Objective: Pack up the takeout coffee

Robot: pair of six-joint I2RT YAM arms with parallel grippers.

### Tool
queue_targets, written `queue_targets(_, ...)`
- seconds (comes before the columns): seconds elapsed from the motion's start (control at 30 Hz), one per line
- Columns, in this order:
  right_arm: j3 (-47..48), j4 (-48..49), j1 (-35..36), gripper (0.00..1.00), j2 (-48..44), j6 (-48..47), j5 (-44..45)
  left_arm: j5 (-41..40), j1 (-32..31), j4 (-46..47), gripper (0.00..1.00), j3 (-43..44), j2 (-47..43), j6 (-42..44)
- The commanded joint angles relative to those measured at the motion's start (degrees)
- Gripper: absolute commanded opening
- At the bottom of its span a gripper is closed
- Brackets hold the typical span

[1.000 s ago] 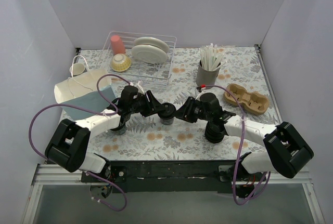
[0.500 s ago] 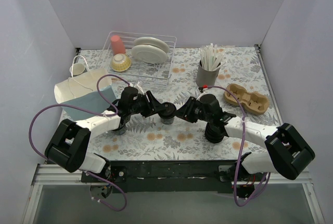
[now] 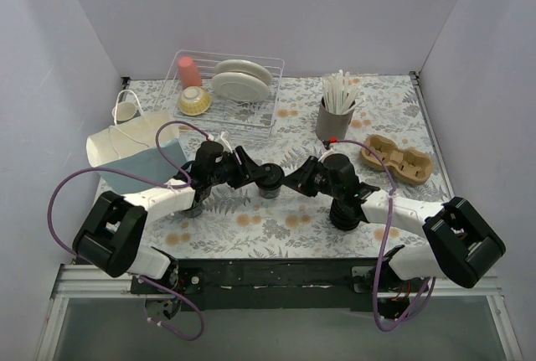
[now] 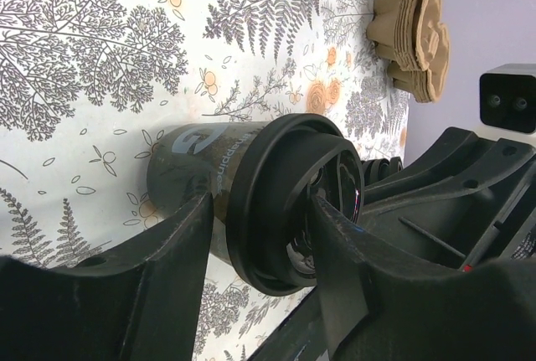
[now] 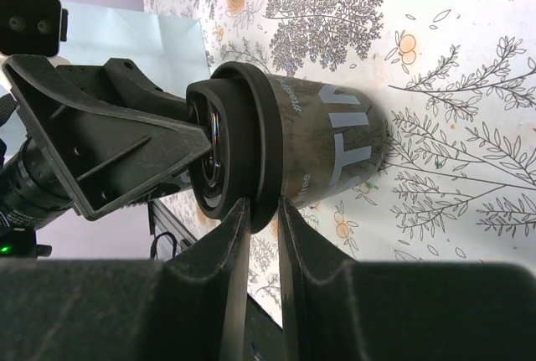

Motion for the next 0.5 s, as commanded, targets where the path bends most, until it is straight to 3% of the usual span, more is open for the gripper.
queue_targets(0.0, -3.1, -3.8, 0.2, 0.13, 3.2, -1.9, 4.8, -2.7, -1.2, -12.3, 0.46, -4.0, 4.2, 2.3)
queue_targets(0.2, -5.9, -1.2, 0.2, 0.10, 5.0, -1.9, 5.0, -2.5, -1.2, -12.3, 0.46, -4.2, 5.2, 2.3)
queue_targets(0.47, -8.7, 0.2, 0.2, 0.14, 8.3, -2.1, 5.0, -2.8, -1.2, -12.4, 0.46, -3.9, 5.6, 2.7)
